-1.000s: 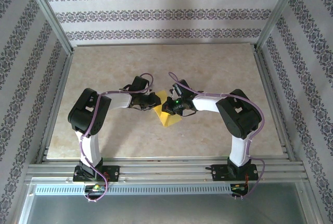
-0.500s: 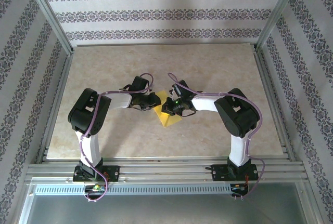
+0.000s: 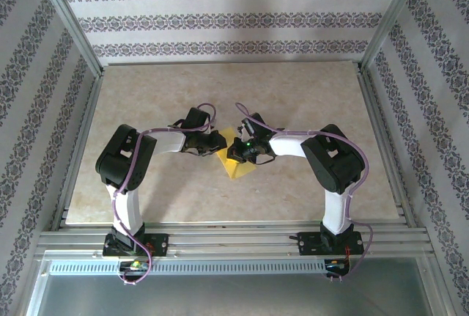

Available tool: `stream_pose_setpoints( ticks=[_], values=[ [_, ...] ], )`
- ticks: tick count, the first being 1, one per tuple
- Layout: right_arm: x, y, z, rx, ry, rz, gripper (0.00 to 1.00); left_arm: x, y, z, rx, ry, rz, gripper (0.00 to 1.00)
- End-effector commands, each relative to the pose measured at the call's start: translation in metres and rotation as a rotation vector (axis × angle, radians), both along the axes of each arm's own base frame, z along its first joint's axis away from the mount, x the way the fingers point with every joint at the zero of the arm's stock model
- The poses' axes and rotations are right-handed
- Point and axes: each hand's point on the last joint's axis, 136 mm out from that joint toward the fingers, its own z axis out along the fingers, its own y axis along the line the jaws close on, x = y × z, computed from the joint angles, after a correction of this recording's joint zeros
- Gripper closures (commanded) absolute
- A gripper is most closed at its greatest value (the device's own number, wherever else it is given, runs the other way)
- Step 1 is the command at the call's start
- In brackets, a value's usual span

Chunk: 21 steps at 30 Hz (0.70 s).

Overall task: Fold a paper plane with a square sheet of paper (pick it up from the middle)
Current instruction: Fold the triangle a second time at the center of the table.

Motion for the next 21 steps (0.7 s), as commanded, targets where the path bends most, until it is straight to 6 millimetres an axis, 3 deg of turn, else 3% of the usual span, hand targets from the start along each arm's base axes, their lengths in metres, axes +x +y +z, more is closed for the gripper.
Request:
stream_pose_setpoints(
  ticks=[1,11,21],
  values=[
    [0.0,0.001,-0.005,-0.024,-0.011,0.015,0.95,-0.013,0.003,-0.013,0.036,0.035,-0.018,0.81],
    [-0.001,-0.001,-0.012,-0.04,0.004,0.011,0.95,-0.012,0.004,-0.01,0.033,0.032,-0.015,0.81],
    [-0.003,-0.003,-0.019,-0.055,0.022,0.007,0.92,-0.007,0.002,0.004,0.013,0.009,-0.003,0.81]
  ],
)
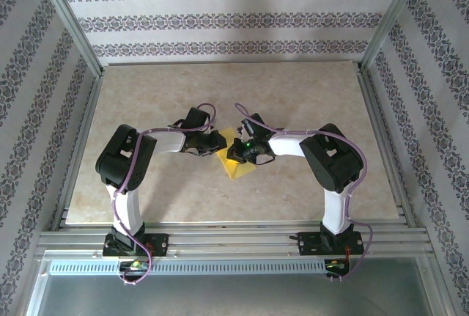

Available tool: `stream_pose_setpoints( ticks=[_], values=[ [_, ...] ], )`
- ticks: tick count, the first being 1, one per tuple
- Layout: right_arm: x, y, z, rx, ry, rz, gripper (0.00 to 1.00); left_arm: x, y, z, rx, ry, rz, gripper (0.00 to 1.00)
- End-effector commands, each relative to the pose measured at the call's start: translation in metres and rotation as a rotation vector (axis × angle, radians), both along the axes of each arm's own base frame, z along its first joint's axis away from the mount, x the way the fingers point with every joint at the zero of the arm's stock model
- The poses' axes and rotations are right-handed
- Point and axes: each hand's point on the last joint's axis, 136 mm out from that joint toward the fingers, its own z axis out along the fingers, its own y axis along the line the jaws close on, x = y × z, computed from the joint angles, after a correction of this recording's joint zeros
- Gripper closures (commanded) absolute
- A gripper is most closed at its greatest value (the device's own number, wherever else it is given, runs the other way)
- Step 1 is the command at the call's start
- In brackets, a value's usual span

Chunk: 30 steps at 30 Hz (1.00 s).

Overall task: Fold a paper plane with a square sheet of paper (pick it up from the middle)
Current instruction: Fold the triangle a second time at the center of the table.

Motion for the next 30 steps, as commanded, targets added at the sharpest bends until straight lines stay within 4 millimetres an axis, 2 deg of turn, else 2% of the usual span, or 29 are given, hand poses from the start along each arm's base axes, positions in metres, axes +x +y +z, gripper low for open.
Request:
stream_pose_setpoints(
  ticks=[1,5,10,15,19,23,30],
  values=[
    [-0.003,-0.003,-0.015,-0.047,0.019,0.002,0.91,-0.006,0.002,0.007,0.011,0.005,0.001,0.81],
    [-0.003,-0.005,-0.016,-0.055,0.027,-0.002,0.89,0.002,0.012,0.022,-0.002,-0.02,0.044,0.81],
    [-0.004,-0.005,-0.017,-0.058,0.031,-0.001,0.8,0.01,0.036,0.044,0.009,-0.061,0.125,0.8],
    [-0.005,-0.007,-0.018,-0.064,0.034,-0.002,0.67,0.005,0.056,0.049,0.04,-0.075,0.169,0.8],
    [-0.005,-0.008,-0.017,-0.066,0.035,-0.005,0.59,-0.002,0.058,0.053,0.035,-0.076,0.158,0.79],
    [-0.006,-0.009,-0.018,-0.073,0.039,-0.007,0.6,-0.011,0.055,0.056,0.021,-0.075,0.143,0.79],
    [-0.011,-0.013,-0.025,-0.104,0.062,0.001,0.71,-0.027,0.039,0.05,0.013,-0.045,0.084,0.8]
  ],
)
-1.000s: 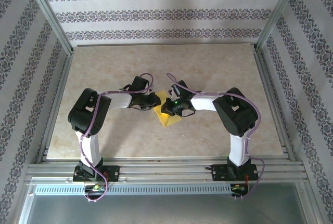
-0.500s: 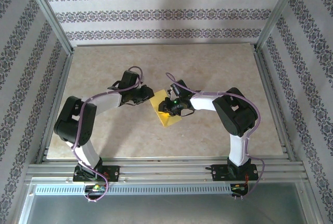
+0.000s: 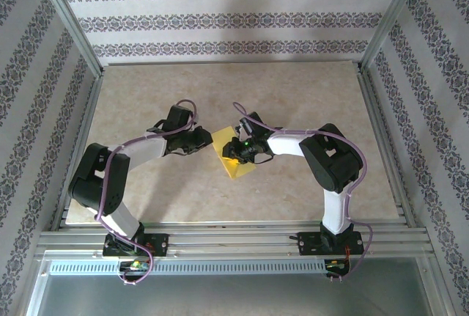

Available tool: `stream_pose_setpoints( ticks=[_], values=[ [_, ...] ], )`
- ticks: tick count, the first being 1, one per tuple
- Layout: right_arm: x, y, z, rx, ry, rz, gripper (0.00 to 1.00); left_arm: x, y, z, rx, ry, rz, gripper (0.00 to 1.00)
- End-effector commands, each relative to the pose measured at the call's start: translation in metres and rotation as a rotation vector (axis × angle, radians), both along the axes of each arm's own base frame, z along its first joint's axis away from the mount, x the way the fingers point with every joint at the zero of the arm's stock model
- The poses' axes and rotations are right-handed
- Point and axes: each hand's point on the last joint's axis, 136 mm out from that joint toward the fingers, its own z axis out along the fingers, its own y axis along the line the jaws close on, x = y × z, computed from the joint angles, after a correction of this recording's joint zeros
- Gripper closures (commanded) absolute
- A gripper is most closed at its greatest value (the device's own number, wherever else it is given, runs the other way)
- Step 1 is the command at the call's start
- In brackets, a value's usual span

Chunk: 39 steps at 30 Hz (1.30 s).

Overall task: Fold a paper plane with a square sheet of paper (pick it up from the middle)
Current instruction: Fold the triangle a second time at the center of the table.

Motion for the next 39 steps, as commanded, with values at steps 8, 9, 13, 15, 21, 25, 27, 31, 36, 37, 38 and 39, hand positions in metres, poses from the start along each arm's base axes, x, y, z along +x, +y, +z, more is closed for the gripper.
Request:
stream_pose_setpoints(
  ticks=[8,9,13,15,21,25,27,31,36,37,38,39],
  values=[
    [-0.018,-0.026,-0.037,-0.15,0.088,-0.012,0.87,-0.026,-0.031,-0.008,-0.037,0.054,-0.089,0.83],
    [-0.018,-0.026,-0.037,-0.153,0.09,-0.014,0.9,-0.028,-0.034,-0.009,-0.04,0.057,-0.097,0.85],
    [-0.019,-0.027,-0.039,-0.16,0.098,-0.01,0.99,-0.033,-0.043,-0.016,-0.04,0.08,-0.122,0.88],
    [-0.019,-0.027,-0.039,-0.16,0.097,-0.01,1.0,-0.035,-0.047,-0.019,-0.039,0.09,-0.132,0.9],
    [-0.019,-0.027,-0.039,-0.16,0.098,-0.009,1.0,-0.035,-0.057,-0.027,-0.038,0.113,-0.157,0.92],
    [-0.018,-0.027,-0.039,-0.157,0.098,-0.01,1.0,-0.035,-0.058,-0.033,-0.029,0.124,-0.157,0.92],
    [-0.019,-0.026,-0.038,-0.156,0.098,-0.008,1.0,-0.033,-0.058,-0.036,-0.02,0.125,-0.154,0.92],
    [-0.019,-0.025,-0.038,-0.153,0.096,-0.004,1.0,-0.028,-0.059,-0.04,-0.014,0.122,-0.143,0.93],
    [-0.018,-0.025,-0.037,-0.152,0.096,-0.005,1.0,-0.024,-0.059,-0.045,-0.005,0.126,-0.139,0.93],
    [-0.018,-0.025,-0.036,-0.151,0.095,-0.005,1.0,-0.025,-0.058,-0.046,0.0,0.129,-0.138,0.93],
    [-0.018,-0.025,-0.036,-0.151,0.094,-0.004,0.99,-0.026,-0.056,-0.048,0.011,0.134,-0.138,0.93],
    [-0.018,-0.025,-0.036,-0.15,0.092,-0.004,1.0,-0.028,-0.055,-0.051,0.022,0.142,-0.137,0.93]
  ],
)
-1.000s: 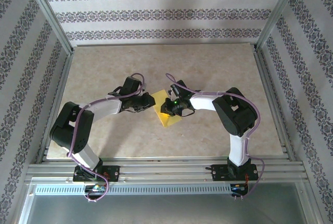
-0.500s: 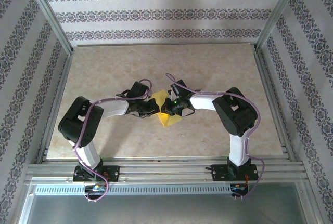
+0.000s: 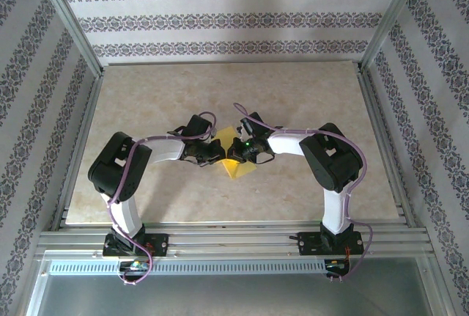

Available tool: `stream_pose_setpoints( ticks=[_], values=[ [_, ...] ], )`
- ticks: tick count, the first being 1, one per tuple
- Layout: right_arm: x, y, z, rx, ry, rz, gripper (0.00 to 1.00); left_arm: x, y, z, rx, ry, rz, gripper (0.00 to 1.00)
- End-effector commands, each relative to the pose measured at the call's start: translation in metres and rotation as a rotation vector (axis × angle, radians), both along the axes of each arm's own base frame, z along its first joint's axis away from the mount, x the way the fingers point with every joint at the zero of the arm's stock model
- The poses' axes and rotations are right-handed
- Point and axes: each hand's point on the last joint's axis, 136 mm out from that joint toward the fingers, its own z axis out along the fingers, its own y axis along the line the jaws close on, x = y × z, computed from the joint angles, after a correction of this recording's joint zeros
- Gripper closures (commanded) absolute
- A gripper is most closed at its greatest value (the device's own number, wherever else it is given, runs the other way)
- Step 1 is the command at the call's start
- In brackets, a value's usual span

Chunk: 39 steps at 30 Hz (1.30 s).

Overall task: Fold a paper plane with a square sheet of paper (pick it up from the middle)
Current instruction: Fold the triangle a second time at the center of the table.

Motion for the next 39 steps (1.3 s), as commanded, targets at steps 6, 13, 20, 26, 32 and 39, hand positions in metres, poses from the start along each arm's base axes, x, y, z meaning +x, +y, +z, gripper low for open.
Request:
stream_pose_setpoints(
  ticks=[6,13,20,26,32,39],
  values=[
    [-0.014,-0.017,-0.027,-0.102,0.079,-0.011,1.0,0.002,0.002,-0.012,0.058,0.009,0.001,0.93],
    [-0.013,-0.014,-0.021,-0.084,0.069,-0.006,0.99,0.001,0.009,-0.018,0.106,0.023,0.01,0.95],
    [-0.001,0.0,0.011,0.03,-0.002,0.006,0.99,-0.007,0.019,-0.028,0.175,0.063,0.012,0.97],
    [0.017,-0.016,0.065,0.094,-0.18,-0.002,0.98,-0.015,0.029,-0.033,0.245,0.09,0.005,0.97],
    [0.006,-0.025,0.049,0.058,-0.177,0.027,0.98,-0.014,0.025,-0.031,0.247,0.086,-0.006,0.97],
    [0.002,-0.009,0.029,0.027,-0.134,0.078,0.99,-0.015,0.024,-0.033,0.258,0.092,-0.017,0.97]
  ],
)
